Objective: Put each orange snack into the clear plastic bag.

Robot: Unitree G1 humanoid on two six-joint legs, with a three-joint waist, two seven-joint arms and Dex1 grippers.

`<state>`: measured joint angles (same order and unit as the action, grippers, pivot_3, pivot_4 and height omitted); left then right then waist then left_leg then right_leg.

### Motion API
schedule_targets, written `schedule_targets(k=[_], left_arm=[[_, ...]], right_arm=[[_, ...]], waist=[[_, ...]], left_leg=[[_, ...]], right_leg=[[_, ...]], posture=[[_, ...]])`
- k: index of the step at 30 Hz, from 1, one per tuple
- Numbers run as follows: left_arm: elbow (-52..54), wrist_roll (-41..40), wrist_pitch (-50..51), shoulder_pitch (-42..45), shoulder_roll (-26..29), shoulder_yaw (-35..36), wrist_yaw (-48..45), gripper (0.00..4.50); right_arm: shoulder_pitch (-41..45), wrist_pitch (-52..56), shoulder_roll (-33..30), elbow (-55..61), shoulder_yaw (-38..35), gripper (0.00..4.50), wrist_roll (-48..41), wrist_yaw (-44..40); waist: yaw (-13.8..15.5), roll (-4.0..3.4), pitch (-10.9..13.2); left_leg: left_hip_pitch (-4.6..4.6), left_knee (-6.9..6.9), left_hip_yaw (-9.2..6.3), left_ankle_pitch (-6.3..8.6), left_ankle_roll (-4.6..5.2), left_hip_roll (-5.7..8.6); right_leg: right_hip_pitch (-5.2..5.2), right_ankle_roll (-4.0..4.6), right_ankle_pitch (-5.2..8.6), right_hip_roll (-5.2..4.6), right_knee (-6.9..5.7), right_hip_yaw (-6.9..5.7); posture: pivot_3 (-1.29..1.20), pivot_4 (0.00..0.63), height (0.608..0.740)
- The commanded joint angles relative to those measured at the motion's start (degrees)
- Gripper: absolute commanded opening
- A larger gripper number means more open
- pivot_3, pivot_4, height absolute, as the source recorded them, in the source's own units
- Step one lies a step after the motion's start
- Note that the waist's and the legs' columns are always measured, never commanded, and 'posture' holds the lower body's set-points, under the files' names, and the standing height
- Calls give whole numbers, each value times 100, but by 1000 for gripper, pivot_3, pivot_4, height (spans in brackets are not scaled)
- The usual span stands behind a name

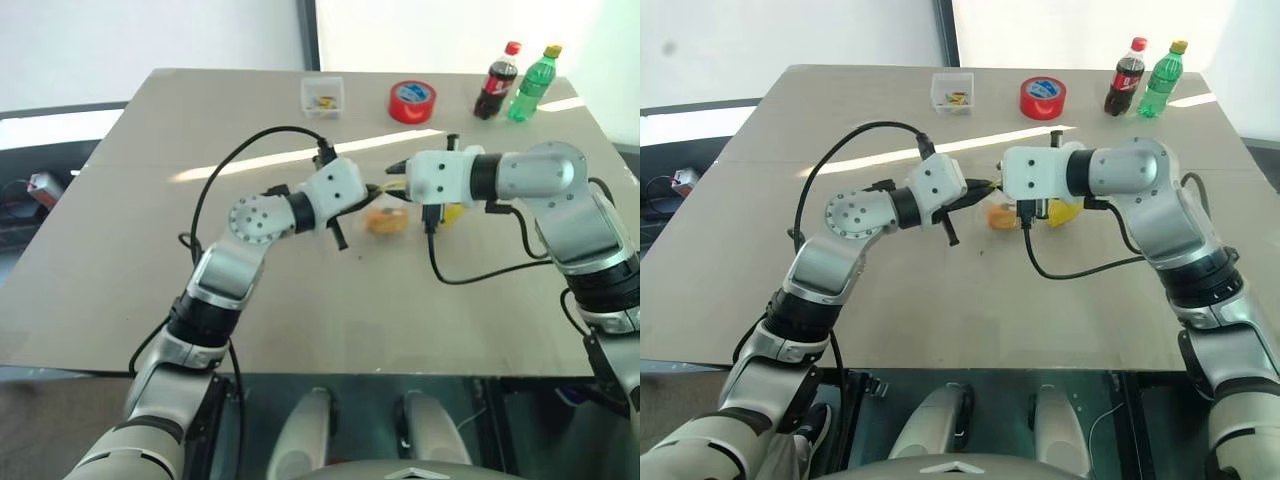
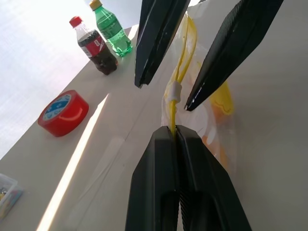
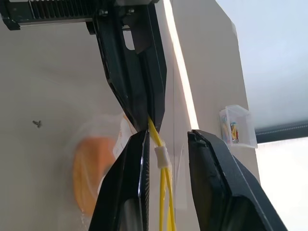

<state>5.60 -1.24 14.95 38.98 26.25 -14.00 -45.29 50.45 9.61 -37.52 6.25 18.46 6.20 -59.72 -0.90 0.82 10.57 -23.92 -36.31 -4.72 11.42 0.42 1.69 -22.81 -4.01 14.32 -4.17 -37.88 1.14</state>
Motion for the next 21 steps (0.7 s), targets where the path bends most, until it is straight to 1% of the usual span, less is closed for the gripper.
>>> schedule_targets(k=[1,21], left_arm=[[277,-16,25,-3,14,102,52,0],[438,51,132,-193,116,80,100,0]], right_arm=[[99,-200,-4,63,-23,1290,79,-16],[63,-472,-159,-147,-47,1290,188,-213]], waist=[[-1,0,0],[-1,0,0]], left_leg=[[0,0,0,0,0,0],[0,0,0,0,0,0]], right_leg=[[0,0,0,0,0,0],[0,0,0,0,-1,0]], posture=[[0,150,740],[0,150,740]])
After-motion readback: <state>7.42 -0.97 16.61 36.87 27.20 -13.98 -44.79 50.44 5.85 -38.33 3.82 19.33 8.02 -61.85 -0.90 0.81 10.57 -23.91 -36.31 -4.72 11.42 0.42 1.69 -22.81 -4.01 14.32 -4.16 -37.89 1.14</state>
